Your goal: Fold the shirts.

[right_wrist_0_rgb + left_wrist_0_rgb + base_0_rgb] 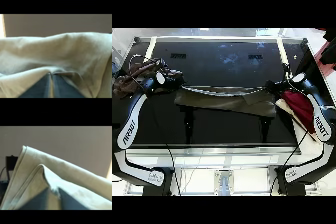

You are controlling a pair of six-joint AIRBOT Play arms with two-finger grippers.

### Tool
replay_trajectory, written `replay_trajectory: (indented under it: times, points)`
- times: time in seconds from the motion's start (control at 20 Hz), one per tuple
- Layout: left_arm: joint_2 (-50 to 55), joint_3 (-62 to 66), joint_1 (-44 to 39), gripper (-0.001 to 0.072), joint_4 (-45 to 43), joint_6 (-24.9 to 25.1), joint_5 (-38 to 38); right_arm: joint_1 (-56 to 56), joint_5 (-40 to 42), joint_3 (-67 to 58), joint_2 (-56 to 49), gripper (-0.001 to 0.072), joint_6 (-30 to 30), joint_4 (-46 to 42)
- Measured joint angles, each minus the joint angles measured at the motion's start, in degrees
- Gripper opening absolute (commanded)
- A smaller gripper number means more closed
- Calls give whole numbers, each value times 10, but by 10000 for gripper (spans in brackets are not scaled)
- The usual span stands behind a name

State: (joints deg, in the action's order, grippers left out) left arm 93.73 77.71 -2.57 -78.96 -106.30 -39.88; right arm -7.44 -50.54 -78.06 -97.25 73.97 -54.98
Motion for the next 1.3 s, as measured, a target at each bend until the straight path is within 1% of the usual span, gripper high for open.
replay_trajectory:
  times: [0.05, 0.2, 0.3, 0.4, 0.5, 0.55, 0.65, 0.7, 0.8, 1.0, 1.1, 1.2, 1.25, 1.3]
  points:
    - [3, 6, 0, 670, 12, 3, 7, -2, 1, -5, -2, 397, -3, -1]
    - [5, 40, 0, 668, 45, 28, 19, -13, -22, -29, -2, 398, -10, -15]
    - [5, 72, 0, 648, 59, 44, 23, -30, -52, -41, -1, 421, -8, -34]
    - [3, 102, 0, 648, 83, 73, 24, -48, -84, -48, -5, 507, 0, -46]
    - [3, 131, 0, 649, 137, 130, 26, -65, -111, -51, -16, 555, 5, -48]
    - [2, 142, 0, 649, 169, 163, 26, -71, -122, -52, -23, 562, 6, -44]
    - [2, 156, 0, 650, 243, 235, 27, -80, -137, -54, -40, 616, 5, -34]
    - [2, 161, 0, 650, 279, 273, 27, -83, -142, -54, -48, 616, 1, -29]
    - [2, 166, 0, 650, 331, 333, 24, -87, -142, -54, -63, 616, -6, -23]
    - [2, 170, -3, 649, 379, 418, 3, -91, -128, -55, -85, 615, -13, -11]
    - [2, 171, -9, 649, 389, 443, -10, -91, -127, -56, -96, 596, -16, 12]
    - [2, 171, -20, 639, 392, 462, -17, -88, -132, -56, -110, 467, -33, 41]
    - [2, 171, -27, 519, 394, 470, -18, -85, -142, -56, -116, 374, -44, 60]
    - [2, 171, -36, 318, 395, 480, -22, -82, -150, -55, -120, 285, -54, 71]
